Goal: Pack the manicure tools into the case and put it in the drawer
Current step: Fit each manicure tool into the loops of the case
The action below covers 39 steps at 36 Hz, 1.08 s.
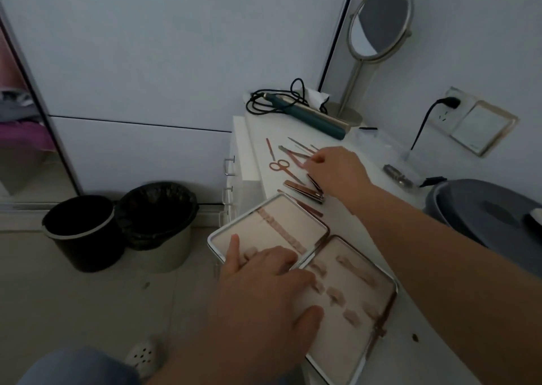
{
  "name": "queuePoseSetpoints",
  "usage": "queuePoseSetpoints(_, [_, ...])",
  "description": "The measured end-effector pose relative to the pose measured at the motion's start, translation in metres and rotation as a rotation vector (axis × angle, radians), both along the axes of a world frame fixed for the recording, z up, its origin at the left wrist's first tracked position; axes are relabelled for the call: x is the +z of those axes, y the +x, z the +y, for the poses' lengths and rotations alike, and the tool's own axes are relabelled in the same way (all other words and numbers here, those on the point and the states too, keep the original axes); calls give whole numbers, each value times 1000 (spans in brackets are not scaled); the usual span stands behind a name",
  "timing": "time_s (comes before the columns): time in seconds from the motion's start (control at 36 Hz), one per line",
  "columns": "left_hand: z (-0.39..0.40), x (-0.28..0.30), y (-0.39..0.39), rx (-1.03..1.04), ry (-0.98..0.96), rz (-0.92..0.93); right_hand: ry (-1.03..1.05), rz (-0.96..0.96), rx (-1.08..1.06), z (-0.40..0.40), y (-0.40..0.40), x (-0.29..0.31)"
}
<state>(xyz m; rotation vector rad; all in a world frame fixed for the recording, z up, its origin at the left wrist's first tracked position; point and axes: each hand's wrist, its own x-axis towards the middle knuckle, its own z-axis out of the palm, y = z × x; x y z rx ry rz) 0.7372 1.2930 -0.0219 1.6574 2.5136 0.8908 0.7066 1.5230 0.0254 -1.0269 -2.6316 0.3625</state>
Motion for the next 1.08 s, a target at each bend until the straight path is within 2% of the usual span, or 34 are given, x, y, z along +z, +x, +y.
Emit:
queuePoseSetpoints(0.17, [0,-8,0,1,53,92,184,-200,-137,26,-42,-12])
queuePoseSetpoints(0.31, [-1,-10,0,11,68,91,99,-185,-178,31,-49,-19])
queuePoseSetpoints(0.61, [-4,-10,2,-10,26,59,166,-160,-161,25,-39,-14])
queuePoseSetpoints(0.78, [-6,-8,4,-21,12,64,168,-49,-118,10,-16,-4])
queuePoseSetpoints(0.97, [-8,-3,3,-81,-58,19,-30,282,16,-37,42,11])
queuePoseSetpoints(1.08, [-6,-1,-1,-146,-64,44,34,341,115,-63,90,10])
